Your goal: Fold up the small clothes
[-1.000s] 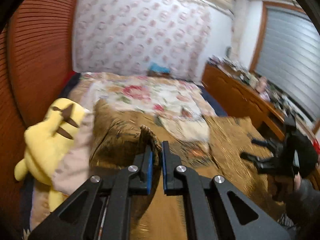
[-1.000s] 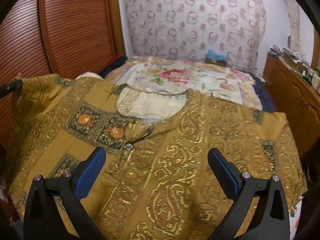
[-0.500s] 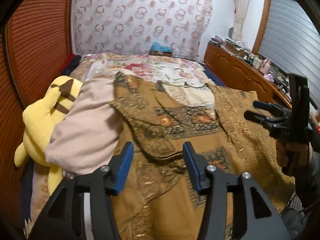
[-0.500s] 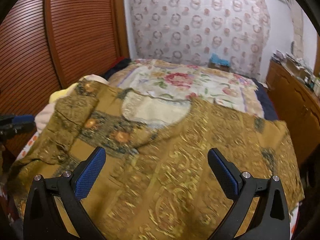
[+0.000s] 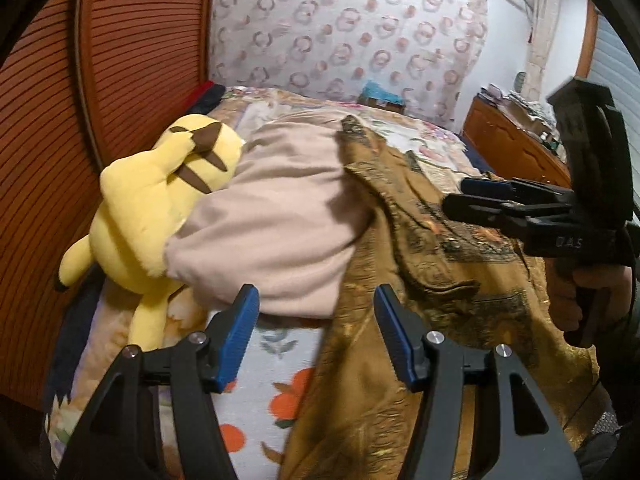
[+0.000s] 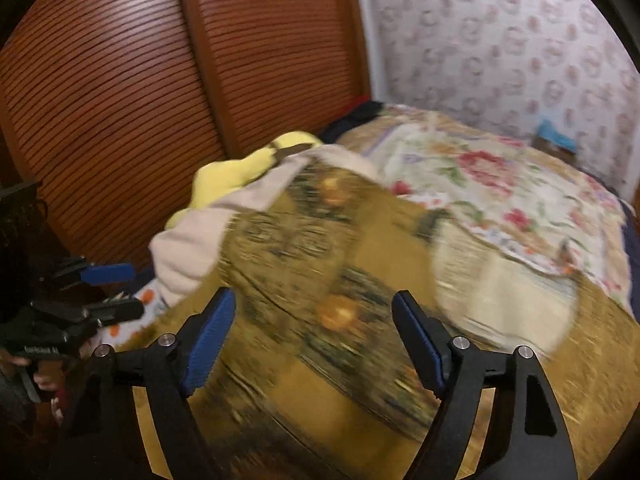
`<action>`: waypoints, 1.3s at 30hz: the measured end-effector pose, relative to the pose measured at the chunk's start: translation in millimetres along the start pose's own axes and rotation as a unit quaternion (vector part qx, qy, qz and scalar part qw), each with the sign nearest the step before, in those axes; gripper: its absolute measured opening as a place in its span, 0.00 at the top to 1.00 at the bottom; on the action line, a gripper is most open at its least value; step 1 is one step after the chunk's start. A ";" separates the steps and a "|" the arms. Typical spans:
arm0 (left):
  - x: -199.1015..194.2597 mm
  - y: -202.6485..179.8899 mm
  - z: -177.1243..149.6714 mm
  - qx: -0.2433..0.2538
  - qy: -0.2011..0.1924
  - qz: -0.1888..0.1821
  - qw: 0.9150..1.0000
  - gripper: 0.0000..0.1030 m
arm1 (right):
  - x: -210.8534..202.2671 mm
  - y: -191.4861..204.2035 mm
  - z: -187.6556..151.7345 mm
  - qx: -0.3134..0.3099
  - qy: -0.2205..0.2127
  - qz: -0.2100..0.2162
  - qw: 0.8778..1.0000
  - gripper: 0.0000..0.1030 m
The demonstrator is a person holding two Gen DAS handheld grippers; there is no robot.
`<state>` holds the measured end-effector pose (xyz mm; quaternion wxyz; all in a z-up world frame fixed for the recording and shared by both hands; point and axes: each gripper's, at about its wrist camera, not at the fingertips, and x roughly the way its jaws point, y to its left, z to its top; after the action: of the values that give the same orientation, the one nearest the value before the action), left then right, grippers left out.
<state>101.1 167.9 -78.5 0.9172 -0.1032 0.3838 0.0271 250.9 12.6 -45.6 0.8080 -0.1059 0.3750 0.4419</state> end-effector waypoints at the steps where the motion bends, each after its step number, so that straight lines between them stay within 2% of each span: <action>1: 0.2 1.3 0.5 -0.001 0.000 0.002 1.000 0.43 | 7.8 5.8 3.1 -0.005 0.004 0.006 1.000 0.23; 5: 0.3 5.5 0.1 -0.001 -0.002 0.006 1.000 0.43 | 37.6 23.8 8.5 -0.031 0.025 0.007 0.999 0.29; 6: 0.0 5.5 -0.1 0.000 -0.003 0.007 1.000 0.43 | 44.1 26.3 8.4 -0.039 0.031 -0.001 0.999 0.34; 8: 0.2 6.1 0.8 0.001 -0.006 0.008 1.000 0.43 | 49.3 25.2 7.2 -0.041 0.038 -0.007 0.998 0.51; 9: -0.4 6.2 1.1 0.001 -0.008 0.007 1.000 0.43 | 49.9 22.8 6.1 -0.041 0.039 -0.011 0.998 0.66; 10: -1.1 5.6 1.9 0.001 -0.009 0.007 1.000 0.43 | 48.3 19.5 5.1 -0.039 0.039 -0.014 0.998 0.75; 12: 0.0 4.4 3.3 0.003 -0.012 0.006 1.000 0.43 | 41.6 11.8 3.5 -0.033 0.034 -0.013 0.999 0.85; 13: 0.4 4.0 4.7 0.003 -0.013 0.006 1.000 0.43 | 35.6 6.8 3.2 -0.028 0.030 -0.019 0.999 0.87; 17: -0.5 -5.5 10.3 0.013 -0.028 0.007 1.000 0.43 | 12.6 -10.8 1.9 -0.009 0.009 -0.060 0.998 0.87; 22: 3.6 -18.5 18.6 0.033 -0.050 0.007 0.998 0.43 | -13.5 -52.3 -12.0 0.043 0.006 -0.108 0.993 0.86; 23: 5.9 -20.2 20.8 0.036 -0.050 0.005 0.998 0.43 | -17.7 -57.3 -14.5 0.048 0.006 -0.113 0.992 0.83; 25: 11.9 -24.0 26.5 0.041 -0.048 -0.002 0.998 0.43 | -28.4 -67.7 -20.2 0.058 0.007 -0.127 0.990 0.64; 28: 25.1 -31.7 39.3 0.058 -0.039 -0.004 0.998 0.43 | -50.5 -80.7 -33.1 0.070 0.000 -0.131 0.989 0.49; 32: 44.7 -40.3 54.7 0.078 -0.020 -0.007 0.997 0.43 | -70.1 -90.8 -56.8 0.074 0.008 -0.149 0.986 0.44; 34: 54.2 -42.9 64.1 0.084 -0.013 -0.019 0.996 0.43 | -78.8 -98.0 -72.7 0.076 0.016 -0.167 0.983 0.44; 39: 82.5 -45.4 80.7 0.084 0.018 -0.033 0.996 0.53 | -90.6 -122.3 -106.2 0.099 0.044 -0.185 0.977 0.44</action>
<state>221.4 138.0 -74.2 0.9160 -0.0385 0.3975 -0.0376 263.9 -170.0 -75.7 0.8648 -0.1123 0.4262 0.2406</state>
